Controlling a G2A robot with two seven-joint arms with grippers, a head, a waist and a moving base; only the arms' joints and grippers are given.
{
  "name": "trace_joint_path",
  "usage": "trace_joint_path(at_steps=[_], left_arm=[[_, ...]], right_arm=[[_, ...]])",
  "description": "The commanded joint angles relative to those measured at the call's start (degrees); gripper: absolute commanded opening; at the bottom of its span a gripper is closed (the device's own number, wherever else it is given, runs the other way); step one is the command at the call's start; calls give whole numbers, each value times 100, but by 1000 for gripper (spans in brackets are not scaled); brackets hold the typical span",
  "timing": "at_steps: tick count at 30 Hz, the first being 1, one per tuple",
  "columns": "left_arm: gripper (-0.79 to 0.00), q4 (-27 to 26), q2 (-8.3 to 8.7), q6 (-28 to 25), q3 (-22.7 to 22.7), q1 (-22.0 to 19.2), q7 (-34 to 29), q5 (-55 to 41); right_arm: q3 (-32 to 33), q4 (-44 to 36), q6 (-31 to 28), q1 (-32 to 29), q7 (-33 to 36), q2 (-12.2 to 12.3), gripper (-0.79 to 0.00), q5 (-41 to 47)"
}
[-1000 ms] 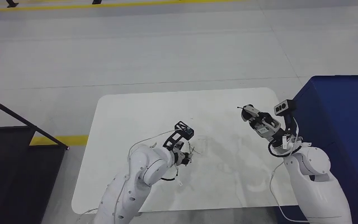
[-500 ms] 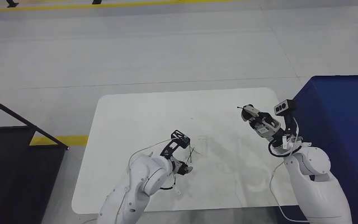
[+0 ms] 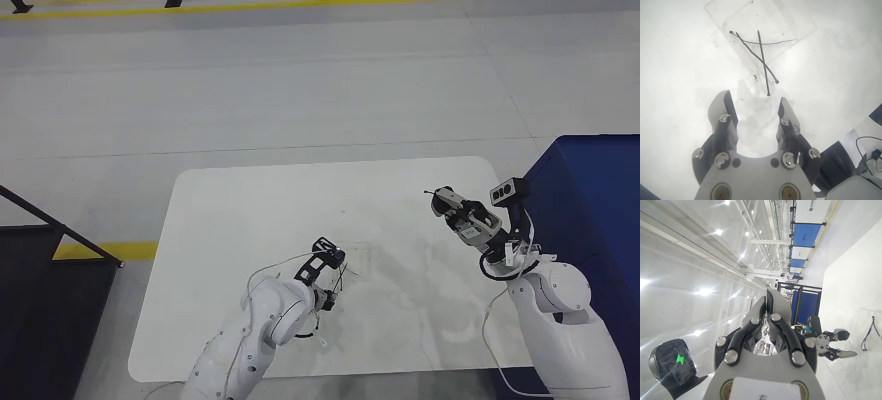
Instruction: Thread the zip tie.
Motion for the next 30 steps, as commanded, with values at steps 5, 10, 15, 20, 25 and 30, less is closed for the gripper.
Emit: trace_joint_path(at_steps=[5, 10, 15, 20, 25, 30], left_arm=[[-508, 216, -46, 108, 119, -150, -95, -71], [-486, 351, -79, 61, 194, -243, -128, -263], [-496, 459, -111, 89, 269, -336, -49, -328], [-545, 613, -139, 183, 320, -433, -69, -326], [-576, 699, -158, 221, 341, -481, -102, -390], [-606, 739, -172, 208, 378, -512, -111, -422]], right_arm=[[0, 0, 0, 0, 0, 0, -785, 0], [0, 0, 0, 0, 0, 0, -785, 0], [0, 0, 0, 0, 0, 0, -785, 0], [0, 0, 0, 0, 0, 0, -785, 0], [0, 0, 0, 0, 0, 0, -785, 0], [0, 0, 0, 0, 0, 0, -785, 0]])
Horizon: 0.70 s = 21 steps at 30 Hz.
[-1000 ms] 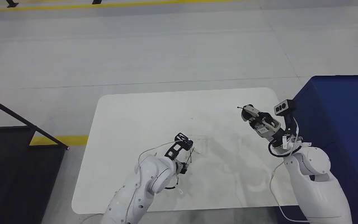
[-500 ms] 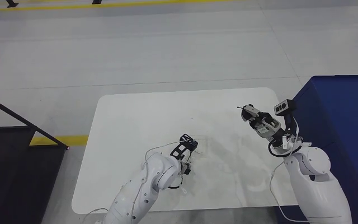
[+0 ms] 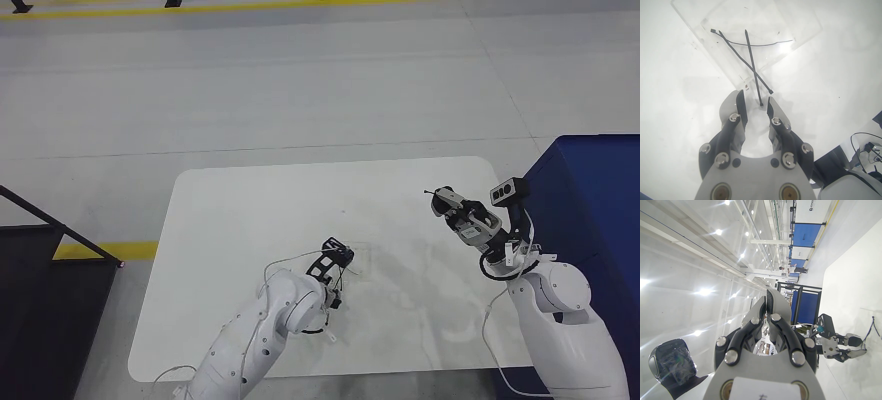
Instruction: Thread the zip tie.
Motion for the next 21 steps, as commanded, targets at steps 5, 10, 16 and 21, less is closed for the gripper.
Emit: trace_joint_path(at_steps=[5, 10, 16, 21], left_arm=[[-736, 72, -14, -8, 12, -38, -1, -67], [-785, 63, -8, 0, -2, -30, -34, -34], [-785, -554, 78, -180, -238, 259, -174, -142], [-785, -1879, 263, -514, -845, 907, -133, -197]], right_arm=[[0, 0, 0, 0, 0, 0, -785, 0], [0, 0, 0, 0, 0, 0, -785, 0], [0, 0, 0, 0, 0, 0, -785, 0], [0, 0, 0, 0, 0, 0, -785, 0]])
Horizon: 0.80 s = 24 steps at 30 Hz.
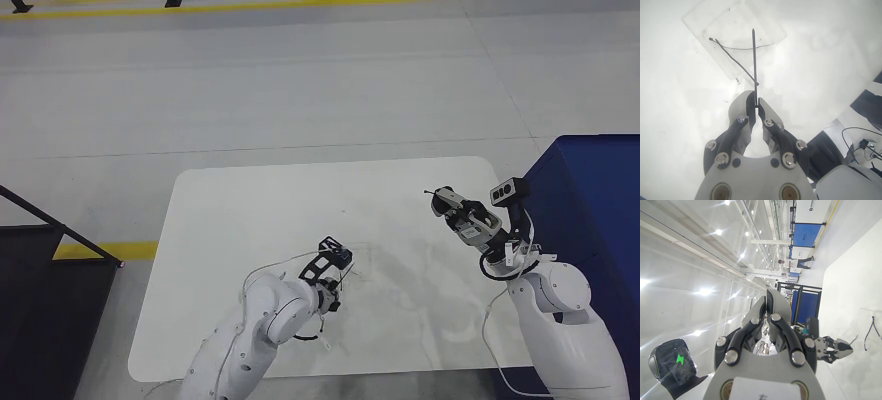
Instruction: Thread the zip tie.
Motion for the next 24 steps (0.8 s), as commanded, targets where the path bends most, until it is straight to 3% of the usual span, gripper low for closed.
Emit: trace_joint_path(at_steps=[1, 9, 11, 16, 20, 24], left_arm=[[-785, -384, 48, -105, -162, 201, 116, 47], [-785, -297, 48, -67, -158, 235, 290, 52], [-785, -465, 56, 133, 67, 182, 462, 1017], [-785, -1115, -18, 1365, 1311, 303, 127, 4694], [-785, -1121, -188, 1542, 1919, 158, -444, 5841], [-785, -1108, -206, 1561, 1954, 137, -462, 5892]], right_arm=[[0, 0, 0, 0, 0, 0, -785, 0], [23, -92, 52, 6, 54, 16, -785, -207], [174, -154, 140, 9, 296, 58, -785, -456], [588, -239, 57, -123, 936, 175, -785, -1265], [789, -239, -303, -165, 1094, 215, -785, -1545], [789, -239, -303, -165, 1094, 215, -785, -1545]])
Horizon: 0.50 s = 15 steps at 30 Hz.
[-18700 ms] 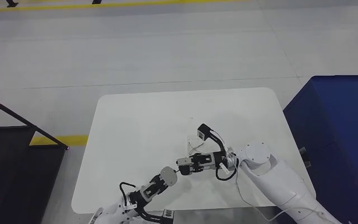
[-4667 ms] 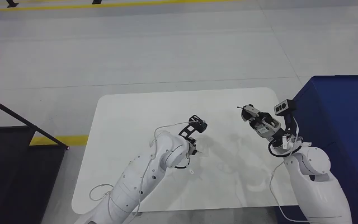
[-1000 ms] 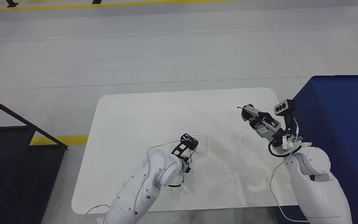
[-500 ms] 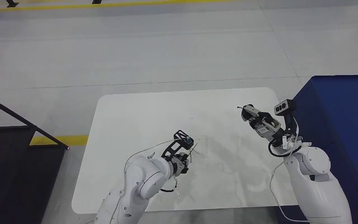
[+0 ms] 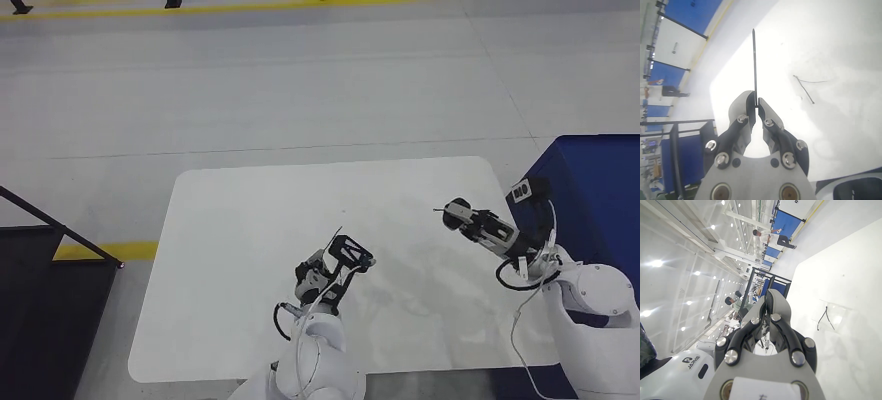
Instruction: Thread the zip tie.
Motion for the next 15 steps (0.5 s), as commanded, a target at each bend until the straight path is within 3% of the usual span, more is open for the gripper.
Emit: trace_joint_path(at_steps=[1, 7, 10, 11, 12, 14, 15], left_arm=[[-785, -2, 3, -3, -9, 5, 10, -38], [-785, 64, 14, -125, 36, -4, 214, 262], [-785, 389, -4, -311, 533, -41, 13, 2848], [-785, 649, -34, -420, 768, -149, -233, 4204], [-785, 996, -73, -608, 1008, -338, -553, 4929], [-785, 1695, -103, -1298, 1703, -1531, -1216, 4929], [-785, 1806, -105, -1405, 1844, -1747, -1216, 4929]], right_arm=[[-2, -1, 8, 0, 0, 0, -785, 2], [-11, -18, 66, -6, 25, 2, -785, 4], [95, 46, 994, 166, 989, 76, -785, 476], [185, 136, 1340, 272, 1403, 126, -785, 450], [262, 226, 1616, 406, 1807, 173, -785, 438], [382, 521, 2034, 671, 2428, 255, -785, 414], [392, 577, 2108, 717, 2516, 268, -785, 400]])
